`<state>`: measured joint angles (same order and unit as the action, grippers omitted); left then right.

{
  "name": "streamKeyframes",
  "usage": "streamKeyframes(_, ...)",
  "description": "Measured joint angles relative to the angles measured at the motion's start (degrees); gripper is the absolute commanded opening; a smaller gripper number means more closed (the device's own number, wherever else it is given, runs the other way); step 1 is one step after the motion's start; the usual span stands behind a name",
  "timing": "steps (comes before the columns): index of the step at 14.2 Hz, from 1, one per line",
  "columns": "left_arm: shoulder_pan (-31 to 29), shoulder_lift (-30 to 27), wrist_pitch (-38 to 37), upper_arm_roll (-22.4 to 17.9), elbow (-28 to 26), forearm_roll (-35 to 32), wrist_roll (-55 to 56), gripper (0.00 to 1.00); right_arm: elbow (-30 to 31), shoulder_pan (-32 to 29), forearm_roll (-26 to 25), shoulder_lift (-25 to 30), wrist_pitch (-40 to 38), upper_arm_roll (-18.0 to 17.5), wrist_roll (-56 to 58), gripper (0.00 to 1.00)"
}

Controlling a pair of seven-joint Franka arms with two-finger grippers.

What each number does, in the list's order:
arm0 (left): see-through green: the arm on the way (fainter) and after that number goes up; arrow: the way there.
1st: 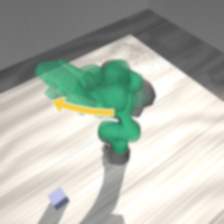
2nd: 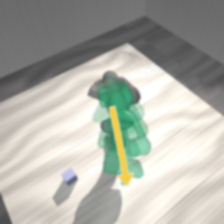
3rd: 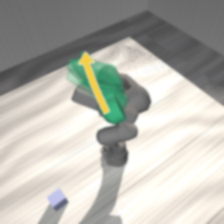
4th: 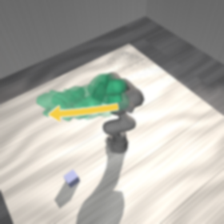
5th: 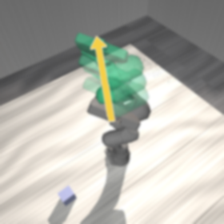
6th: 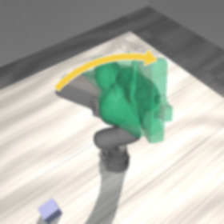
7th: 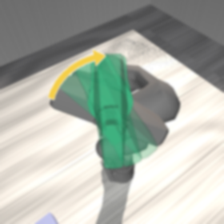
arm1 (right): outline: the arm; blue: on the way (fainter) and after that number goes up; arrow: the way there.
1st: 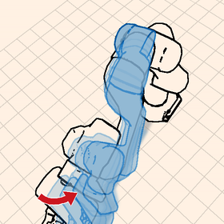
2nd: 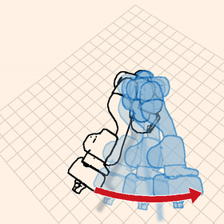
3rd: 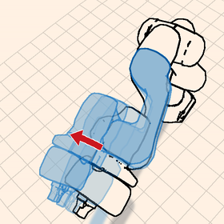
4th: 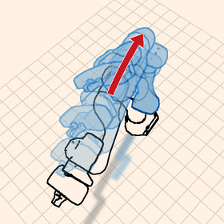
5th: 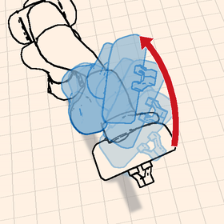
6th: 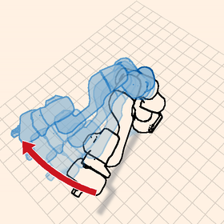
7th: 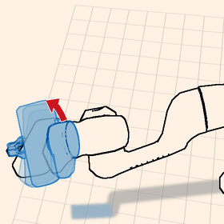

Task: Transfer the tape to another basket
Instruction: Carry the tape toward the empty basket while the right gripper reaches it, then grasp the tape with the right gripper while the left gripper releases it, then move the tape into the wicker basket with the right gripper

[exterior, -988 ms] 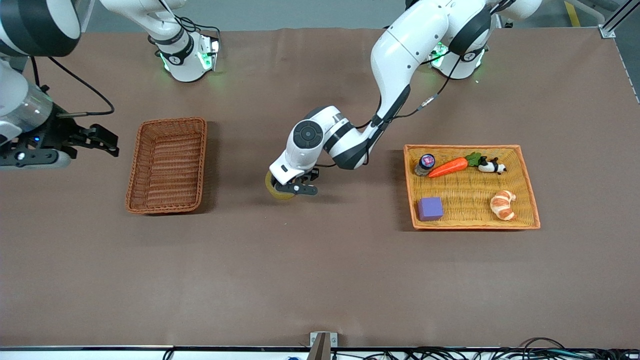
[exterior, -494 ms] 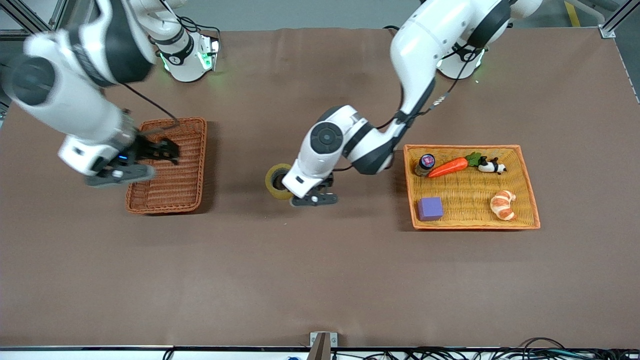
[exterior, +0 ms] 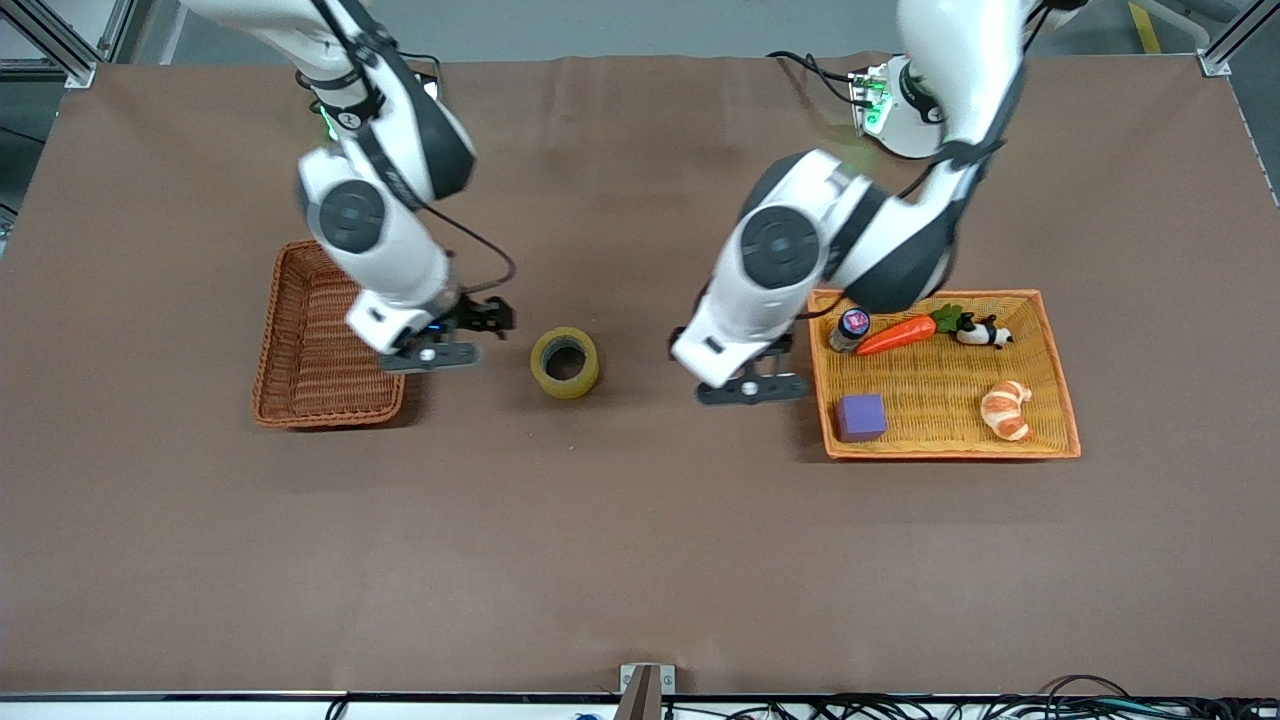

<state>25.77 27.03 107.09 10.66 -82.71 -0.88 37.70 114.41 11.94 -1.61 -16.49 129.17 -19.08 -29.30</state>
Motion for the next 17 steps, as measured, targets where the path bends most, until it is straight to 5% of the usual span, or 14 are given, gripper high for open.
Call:
streamKeyframes(4,-8.41,-12.53,-0.12,0.04,-8.68,-0.03,-7.88,1.00,0.08,3.73,-5.27,-9.22,8.22,-0.88,-8.55,1.00)
streamKeyframes(10,-14.71,-21.48,-3.66,0.03,-11.28,0.05,-18.82,1.00,0.02,3.64,-5.68,-12.91,11.31,-0.65,-8.71,0.93)
streamKeyframes(11,-15.95,-22.46,-4.22,0.03,-11.31,0.29,-21.06,1.00,-0.03,3.49,-5.72,-13.67,11.96,-0.59,-8.73,0.80)
streamKeyframes(14,-19.27,-25.23,-5.94,0.00,-11.46,0.61,-27.13,1.00,-0.39,2.97,-6.32,-15.09,12.55,-0.46,-8.73,0.09)
streamKeyframes(15,-20.39,-25.91,-6.36,0.00,-11.56,0.78,-27.88,1.00,-0.51,2.89,-6.37,-15.37,12.62,-0.45,-8.86,0.00)
streamKeyframes(17,-23.05,-26.62,-7.21,0.01,-11.80,2.17,-28.31,1.00,-0.64,2.83,-6.49,-15.86,12.89,-0.43,-11.13,0.00)
